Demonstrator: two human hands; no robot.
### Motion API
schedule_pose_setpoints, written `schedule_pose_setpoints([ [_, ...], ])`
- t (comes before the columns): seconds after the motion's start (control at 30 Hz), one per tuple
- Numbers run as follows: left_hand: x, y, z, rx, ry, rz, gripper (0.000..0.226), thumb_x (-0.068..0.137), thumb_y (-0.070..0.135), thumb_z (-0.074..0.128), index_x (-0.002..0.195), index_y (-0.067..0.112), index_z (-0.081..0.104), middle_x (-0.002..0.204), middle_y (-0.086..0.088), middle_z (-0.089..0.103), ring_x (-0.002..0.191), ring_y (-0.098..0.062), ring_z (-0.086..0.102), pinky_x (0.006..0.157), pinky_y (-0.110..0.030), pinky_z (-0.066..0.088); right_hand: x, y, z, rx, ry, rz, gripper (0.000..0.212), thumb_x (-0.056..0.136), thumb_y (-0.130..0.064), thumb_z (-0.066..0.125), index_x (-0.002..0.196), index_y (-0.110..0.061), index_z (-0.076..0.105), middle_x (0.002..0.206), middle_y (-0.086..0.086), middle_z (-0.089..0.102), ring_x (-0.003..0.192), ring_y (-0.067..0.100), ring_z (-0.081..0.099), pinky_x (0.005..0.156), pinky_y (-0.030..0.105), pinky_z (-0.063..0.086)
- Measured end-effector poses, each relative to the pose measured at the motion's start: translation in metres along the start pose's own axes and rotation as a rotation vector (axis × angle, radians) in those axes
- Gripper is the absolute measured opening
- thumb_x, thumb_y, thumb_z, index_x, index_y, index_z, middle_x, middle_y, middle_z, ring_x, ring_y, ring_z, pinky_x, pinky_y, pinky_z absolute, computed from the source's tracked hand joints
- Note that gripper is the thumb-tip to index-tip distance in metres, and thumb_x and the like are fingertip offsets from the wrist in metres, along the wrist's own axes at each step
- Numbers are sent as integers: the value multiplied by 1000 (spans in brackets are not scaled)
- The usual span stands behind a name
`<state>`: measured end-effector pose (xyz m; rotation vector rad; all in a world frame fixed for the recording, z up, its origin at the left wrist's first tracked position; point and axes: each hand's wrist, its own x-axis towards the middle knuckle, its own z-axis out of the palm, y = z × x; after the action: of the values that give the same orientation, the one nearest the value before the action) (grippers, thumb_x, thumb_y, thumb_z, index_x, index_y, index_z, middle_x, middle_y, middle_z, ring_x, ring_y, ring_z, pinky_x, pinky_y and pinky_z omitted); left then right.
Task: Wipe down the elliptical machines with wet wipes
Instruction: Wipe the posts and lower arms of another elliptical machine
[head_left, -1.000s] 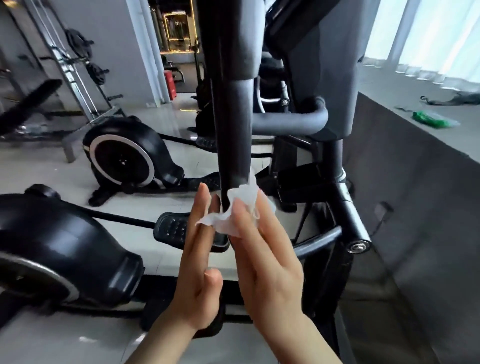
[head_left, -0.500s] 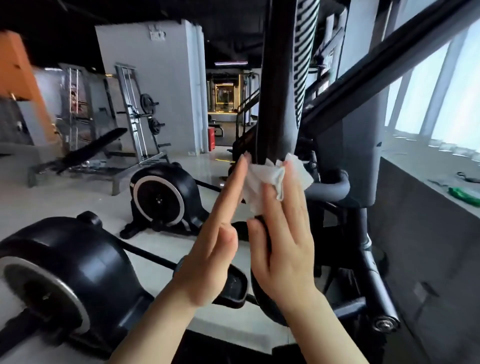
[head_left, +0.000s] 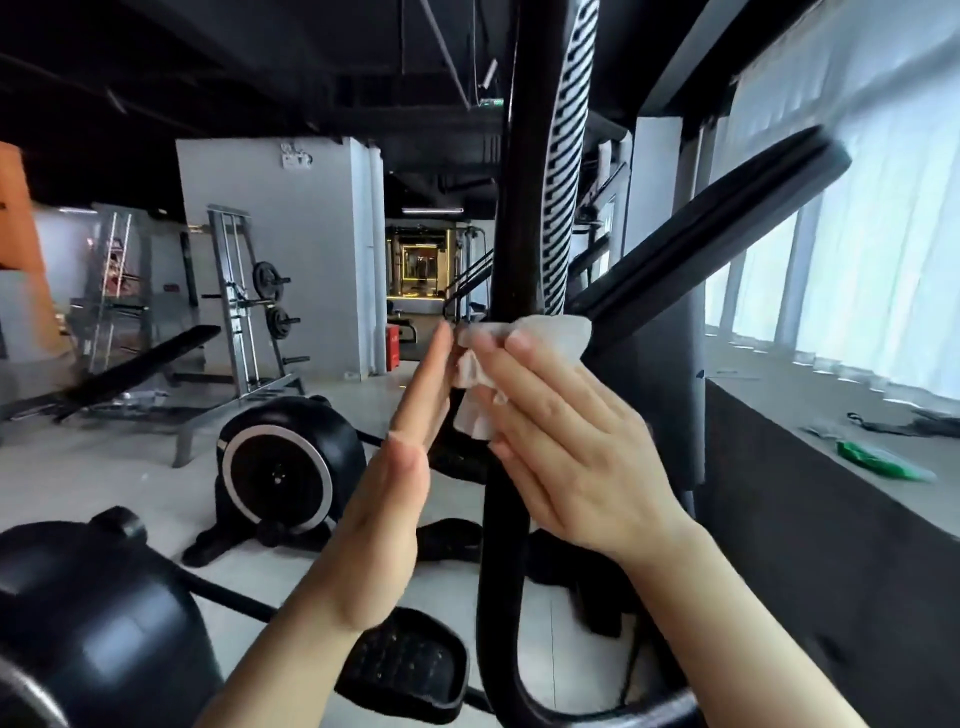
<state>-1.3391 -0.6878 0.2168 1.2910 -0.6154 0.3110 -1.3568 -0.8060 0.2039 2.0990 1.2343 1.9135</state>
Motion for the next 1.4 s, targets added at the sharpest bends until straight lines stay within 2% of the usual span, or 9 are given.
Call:
schedule_pose_setpoints([
  [0.13,17,-29,53,853,446,207,63,98,41,54,148,9,34,149,2,49,122,-10,59,99,-30,48,29,21,-7,-12,28,19,35,99,-13,46,121,7,63,143,18,44,142,29,33,115,43,34],
  [0.23,-15,5,-29,477,-230,347,79,87,66,54,144,20,27,147,3,44,126,2,52,105,-24,43,18,11,-5,69,22,39,39,99,-18,42,113,7,68,138,18,51,140,32,39,111,48,38],
  [0.3,-22,29,-27,92,-384,284,94,75,84,41,143,24,19,147,7,34,136,2,40,113,-24,34,4,4,-6,84,-8,-42,40,99,-20,41,104,6,71,134,17,56,137,31,44,108,49,42],
  [0.43,-1,50,-17,76,-227,221,143,38,107,25,150,20,10,161,-3,20,146,-7,26,119,-31,25,21,29,-22,-10,-95,-235,42,101,-23,39,109,2,72,132,15,60,135,29,47,109,45,42],
  [0.53,9,72,-13,170,-289,446,106,70,90,40,150,22,23,157,10,32,138,-11,42,101,-16,43,58,61,-35,-99,-72,-265,47,104,-28,33,118,0,69,135,15,57,135,29,47,107,45,44],
  [0.6,23,83,-11,160,-182,405,129,59,89,56,151,6,19,158,-1,26,119,-9,58,84,-9,48,87,81,-42,-126,-15,-234,47,104,-29,33,122,1,65,135,17,56,136,31,46,106,46,44],
  [0.8,61,104,9,153,-43,625,68,77,81,31,138,51,30,134,51,35,133,22,26,119,-18,19,189,136,-60,-70,64,-1,54,105,-35,30,138,4,50,150,17,41,145,30,28,119,28,21],
  [1.0,85,124,32,452,43,885,49,98,49,23,145,38,18,159,19,20,145,10,14,118,-14,12,244,160,-71,-92,159,85,48,104,-32,32,138,-6,52,152,9,40,148,24,25,115,11,13],
  [1.4,95,109,31,479,-16,932,54,98,56,20,149,43,6,159,32,-3,146,9,-1,113,-6,3,238,166,-73,-32,159,132,58,103,-39,30,147,-3,39,158,13,28,150,22,16,119,18,8],
])
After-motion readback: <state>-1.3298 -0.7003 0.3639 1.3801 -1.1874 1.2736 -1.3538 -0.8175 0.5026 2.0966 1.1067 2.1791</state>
